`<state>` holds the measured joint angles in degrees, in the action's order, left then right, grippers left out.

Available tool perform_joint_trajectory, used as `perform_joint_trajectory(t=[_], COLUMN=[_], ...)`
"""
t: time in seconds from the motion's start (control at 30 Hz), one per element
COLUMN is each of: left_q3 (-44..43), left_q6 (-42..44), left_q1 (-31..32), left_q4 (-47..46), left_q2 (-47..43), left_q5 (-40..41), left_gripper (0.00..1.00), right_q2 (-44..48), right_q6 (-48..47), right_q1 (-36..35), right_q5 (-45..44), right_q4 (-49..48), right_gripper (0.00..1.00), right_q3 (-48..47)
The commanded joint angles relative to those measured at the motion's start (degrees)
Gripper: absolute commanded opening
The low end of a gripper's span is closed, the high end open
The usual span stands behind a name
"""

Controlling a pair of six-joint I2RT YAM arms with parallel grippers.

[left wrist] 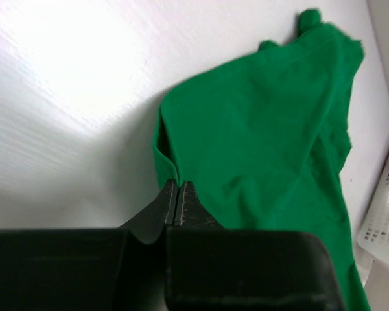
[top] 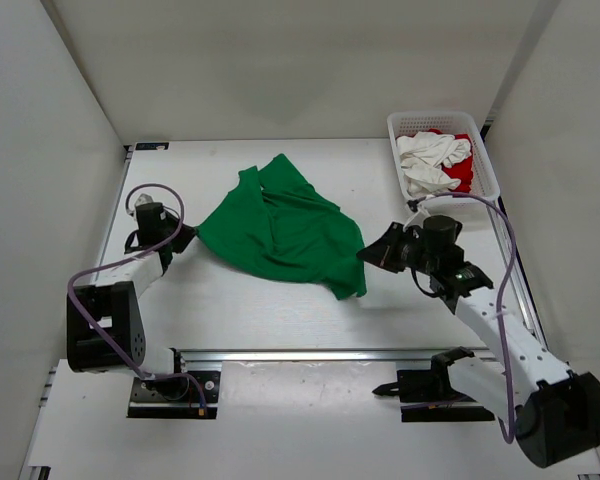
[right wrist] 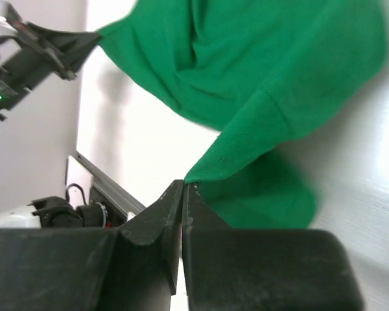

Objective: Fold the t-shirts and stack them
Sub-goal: Flatten out the tshirt

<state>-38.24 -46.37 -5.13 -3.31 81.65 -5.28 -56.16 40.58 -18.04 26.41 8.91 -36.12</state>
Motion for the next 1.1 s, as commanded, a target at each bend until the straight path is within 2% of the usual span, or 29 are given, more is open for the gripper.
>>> perform_joint_trajectory(t=[0.0,0.1,0.2,0.3,0.33,0.4,0.43,0.5,0.6,0.77,0.93,1.07], left_q3=[-2.81,-3.68,-4.82,-5.18,-4.83,-4.57,-4.30,-3.77,-1.59,0.97,4.48,5.80], left_q6=[0.75,0.58,0.93,1.28,1.54,1.28,1.37,1.54,-0.64,-1.62,-1.09,-0.22], left_q1=[-1.55,-1.82,-1.55,-0.76,-0.42,-0.32,-0.06,0.55,3.70,11.17,13.21,14.70], left_q4=[0.50,0.58,1.03,1.38,1.38,1.55,1.55,1.90,0.60,-1.17,-3.10,-3.37], left_q2=[-2.72,-1.15,0.70,1.50,1.41,0.97,0.54,-0.26,-2.54,-5.52,-10.62,-12.91], left_q5=[-2.28,-2.46,-2.72,-2.20,-2.02,-1.76,-1.84,-1.66,-0.96,0.53,1.59,1.77], left_gripper=[0.00,0.00,0.00,0.00,0.00,0.00,0.00,0.00,0.00,0.00,0.00,0.00], right_q2=[3.43,0.19,-8.32,-11.86,-12.21,-9.68,-7.15,-3.45,1.39,3.60,5.71,0.45], right_q6=[1.00,0.30,-1.81,-2.70,-2.78,-3.13,-3.75,-4.45,-4.71,-2.18,2.74,4.95], right_q1=[2.56,10.64,13.56,14.96,14.88,16.37,15.24,12.09,5.41,2.23,-6.36,-9.46], right_q5=[-1.26,4.25,4.00,1.63,0.06,-0.83,-3.71,-10.39,-22.51,-26.05,-31.42,-31.43], right_q4=[3.66,0.24,-3.45,-5.12,-5.56,-4.34,-2.68,0.57,7.68,16.12,23.52,25.28], right_gripper=[0.00,0.00,0.00,0.00,0.03,0.17,0.21,0.36,0.45,0.36,0.38,0.36], right_q3=[0.94,7.70,11.24,11.94,11.34,10.37,9.50,8.79,8.61,12.38,13.70,12.66])
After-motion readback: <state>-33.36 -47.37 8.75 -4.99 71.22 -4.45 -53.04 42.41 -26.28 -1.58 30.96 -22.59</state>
